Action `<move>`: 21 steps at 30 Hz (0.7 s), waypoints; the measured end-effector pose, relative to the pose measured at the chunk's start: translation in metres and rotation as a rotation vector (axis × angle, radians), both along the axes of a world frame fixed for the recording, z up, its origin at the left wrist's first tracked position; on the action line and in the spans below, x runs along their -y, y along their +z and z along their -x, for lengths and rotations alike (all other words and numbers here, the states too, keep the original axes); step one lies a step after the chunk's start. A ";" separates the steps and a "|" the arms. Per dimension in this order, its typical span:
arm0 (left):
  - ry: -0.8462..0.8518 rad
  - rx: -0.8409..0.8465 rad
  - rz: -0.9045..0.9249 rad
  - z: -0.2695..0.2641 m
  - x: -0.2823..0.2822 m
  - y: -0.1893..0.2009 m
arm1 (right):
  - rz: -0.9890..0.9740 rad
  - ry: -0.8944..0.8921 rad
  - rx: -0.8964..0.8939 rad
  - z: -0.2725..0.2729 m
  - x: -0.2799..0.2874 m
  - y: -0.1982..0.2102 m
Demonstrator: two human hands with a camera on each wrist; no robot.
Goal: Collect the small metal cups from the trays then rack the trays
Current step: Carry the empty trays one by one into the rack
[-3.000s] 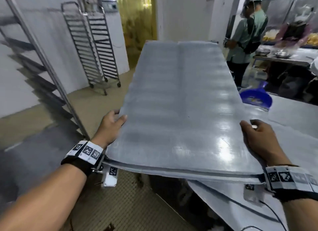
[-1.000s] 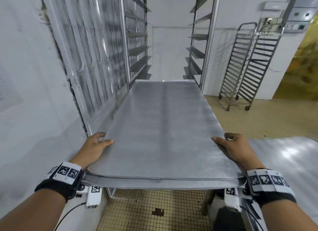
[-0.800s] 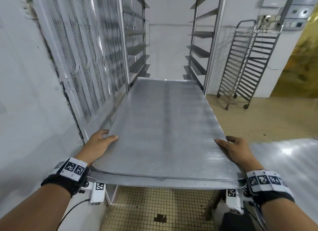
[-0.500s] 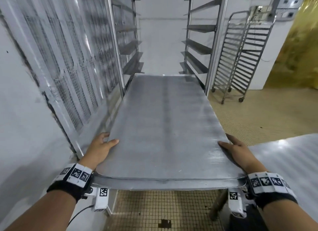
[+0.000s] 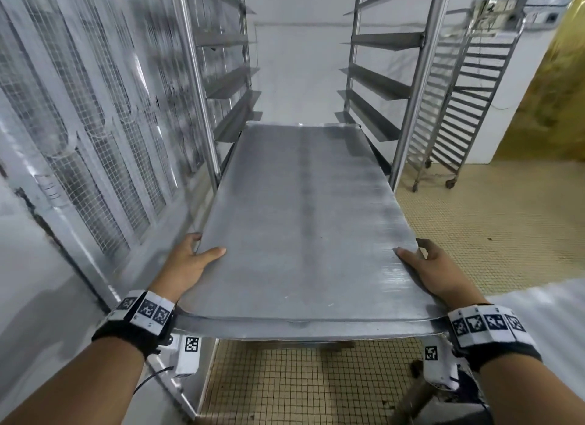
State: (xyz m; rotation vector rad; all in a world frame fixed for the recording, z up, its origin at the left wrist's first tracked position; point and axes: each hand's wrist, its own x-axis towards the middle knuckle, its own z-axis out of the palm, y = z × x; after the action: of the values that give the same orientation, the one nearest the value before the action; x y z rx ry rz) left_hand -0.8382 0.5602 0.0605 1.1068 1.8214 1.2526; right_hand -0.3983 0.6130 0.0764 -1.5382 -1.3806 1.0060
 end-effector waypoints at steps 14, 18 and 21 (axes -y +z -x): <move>-0.032 -0.114 0.045 0.017 -0.157 0.034 | -0.002 0.015 0.032 0.012 -0.179 0.023; -0.041 -0.227 0.004 -0.013 -0.151 0.066 | -0.006 -0.004 0.085 0.016 -0.195 0.021; -0.038 -0.340 0.057 0.012 -0.160 0.052 | -0.016 -0.057 0.126 0.013 -0.187 0.024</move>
State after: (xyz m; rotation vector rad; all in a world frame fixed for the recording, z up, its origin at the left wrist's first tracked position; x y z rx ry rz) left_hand -0.8506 0.7203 0.1121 1.3811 2.0570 1.0307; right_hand -0.4116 0.8000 0.1005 -1.6431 -1.4192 0.8738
